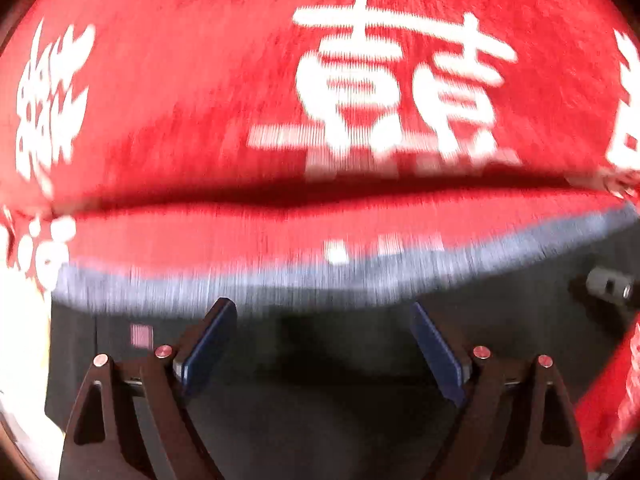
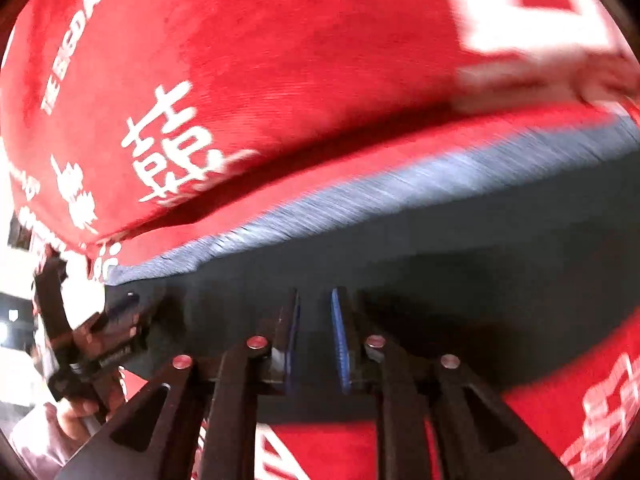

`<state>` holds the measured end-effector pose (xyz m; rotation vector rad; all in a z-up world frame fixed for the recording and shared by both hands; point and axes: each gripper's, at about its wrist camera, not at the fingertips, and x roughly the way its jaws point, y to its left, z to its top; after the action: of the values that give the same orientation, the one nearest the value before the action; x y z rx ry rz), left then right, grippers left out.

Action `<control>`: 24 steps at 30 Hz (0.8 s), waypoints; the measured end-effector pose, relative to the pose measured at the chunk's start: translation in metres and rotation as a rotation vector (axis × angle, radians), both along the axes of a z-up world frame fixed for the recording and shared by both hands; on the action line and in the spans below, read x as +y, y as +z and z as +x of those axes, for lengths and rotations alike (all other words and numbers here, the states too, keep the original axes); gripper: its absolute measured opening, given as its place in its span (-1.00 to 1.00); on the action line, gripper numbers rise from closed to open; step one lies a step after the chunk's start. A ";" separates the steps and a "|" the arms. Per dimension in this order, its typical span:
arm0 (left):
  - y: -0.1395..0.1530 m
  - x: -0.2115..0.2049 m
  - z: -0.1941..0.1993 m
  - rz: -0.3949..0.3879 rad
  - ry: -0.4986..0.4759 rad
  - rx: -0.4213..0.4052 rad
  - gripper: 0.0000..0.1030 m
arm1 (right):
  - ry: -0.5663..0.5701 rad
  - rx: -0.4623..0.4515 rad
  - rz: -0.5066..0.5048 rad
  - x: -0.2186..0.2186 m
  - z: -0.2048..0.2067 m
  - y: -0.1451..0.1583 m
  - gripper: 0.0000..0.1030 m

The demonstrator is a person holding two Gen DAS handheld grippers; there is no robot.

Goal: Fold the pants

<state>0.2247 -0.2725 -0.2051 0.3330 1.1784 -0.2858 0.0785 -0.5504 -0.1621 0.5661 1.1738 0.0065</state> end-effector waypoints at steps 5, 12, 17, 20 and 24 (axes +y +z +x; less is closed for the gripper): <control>-0.056 0.007 0.038 0.125 0.084 0.021 0.75 | -0.016 0.041 -0.038 -0.008 0.031 -0.036 -0.79; -0.025 0.064 0.052 0.139 0.190 0.004 0.75 | -0.159 0.052 -0.083 -0.085 0.014 -0.024 -0.77; 0.012 0.109 0.020 0.177 0.173 -0.058 0.75 | -0.028 0.036 -0.098 -0.042 -0.008 0.004 -0.34; -0.011 0.163 0.009 0.246 0.253 0.023 0.80 | 0.069 0.058 -0.123 -0.010 -0.023 0.002 -0.29; -0.010 0.191 -0.003 0.137 0.308 0.020 0.93 | 0.072 0.068 -0.151 0.001 -0.058 -0.017 -0.26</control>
<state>0.2219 -0.0811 -0.2149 0.2633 1.2531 0.0610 0.0201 -0.5493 -0.1787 0.3936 1.2492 -0.0396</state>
